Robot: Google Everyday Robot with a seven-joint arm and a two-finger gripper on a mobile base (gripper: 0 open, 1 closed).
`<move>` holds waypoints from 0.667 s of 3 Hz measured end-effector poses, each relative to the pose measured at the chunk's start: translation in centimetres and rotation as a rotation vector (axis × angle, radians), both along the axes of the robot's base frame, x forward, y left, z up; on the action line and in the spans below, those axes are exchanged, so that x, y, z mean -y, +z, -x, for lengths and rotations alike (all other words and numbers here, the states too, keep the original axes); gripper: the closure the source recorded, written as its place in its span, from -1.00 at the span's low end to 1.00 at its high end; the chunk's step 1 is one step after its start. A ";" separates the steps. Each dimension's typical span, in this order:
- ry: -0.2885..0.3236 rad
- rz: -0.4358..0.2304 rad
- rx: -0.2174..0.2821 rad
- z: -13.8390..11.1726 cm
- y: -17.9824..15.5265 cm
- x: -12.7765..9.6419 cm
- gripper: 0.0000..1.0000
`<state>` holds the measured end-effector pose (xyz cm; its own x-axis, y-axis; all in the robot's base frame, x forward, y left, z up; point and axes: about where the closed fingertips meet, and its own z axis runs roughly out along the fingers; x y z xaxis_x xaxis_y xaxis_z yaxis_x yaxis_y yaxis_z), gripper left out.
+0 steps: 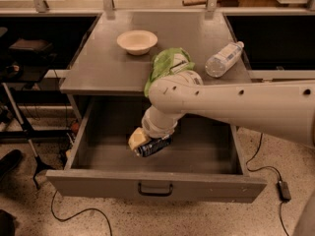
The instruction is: Place pepsi can into top drawer
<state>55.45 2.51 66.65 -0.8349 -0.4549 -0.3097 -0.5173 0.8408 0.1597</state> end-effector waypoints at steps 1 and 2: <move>-0.024 0.003 0.004 0.3 -0.1 0.8 -0.10; -0.044 0.008 0.018 0.4 0.0 1.4 -0.71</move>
Offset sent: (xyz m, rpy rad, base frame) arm -0.0043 -0.0203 0.0000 -0.0123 -0.0265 -0.0656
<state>55.08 1.14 66.69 -0.8485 -0.4204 -0.3215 -0.4824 0.8642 0.1432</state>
